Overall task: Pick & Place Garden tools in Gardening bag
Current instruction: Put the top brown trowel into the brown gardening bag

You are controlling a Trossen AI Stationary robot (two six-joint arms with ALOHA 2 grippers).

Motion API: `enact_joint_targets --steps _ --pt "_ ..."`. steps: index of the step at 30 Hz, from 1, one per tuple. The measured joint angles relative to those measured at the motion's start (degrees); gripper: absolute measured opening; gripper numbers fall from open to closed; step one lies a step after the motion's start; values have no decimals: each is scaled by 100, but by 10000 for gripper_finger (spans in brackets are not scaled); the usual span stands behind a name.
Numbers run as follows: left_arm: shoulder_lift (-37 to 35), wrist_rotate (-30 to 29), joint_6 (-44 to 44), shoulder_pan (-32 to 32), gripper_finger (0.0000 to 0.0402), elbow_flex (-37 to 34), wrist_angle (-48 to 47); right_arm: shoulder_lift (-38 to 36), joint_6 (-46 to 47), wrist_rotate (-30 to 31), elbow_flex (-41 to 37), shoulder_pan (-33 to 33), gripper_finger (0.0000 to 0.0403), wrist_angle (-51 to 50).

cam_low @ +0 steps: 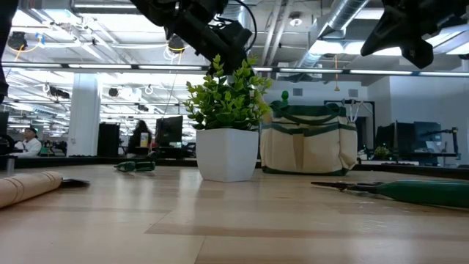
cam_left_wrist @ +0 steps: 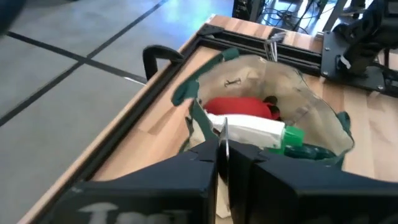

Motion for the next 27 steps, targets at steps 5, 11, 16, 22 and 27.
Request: enact_joint_targets --steps 5,11,16,22,27 --pt "91 -71 287 -39 0 71 35 0 -40 -4 0 -76 0 1" --pt "278 -100 450 -124 0 69 -187 -2 -113 -50 0 -228 0 2" --pt "513 -96 455 -264 0 69 -215 0 -139 -68 0 -249 0 3" --pt "809 -105 449 -289 0 69 -116 0 -113 -70 0 -249 0 6" --pt "864 -136 449 -293 0 60 266 0 -109 -70 0 -245 0 11"
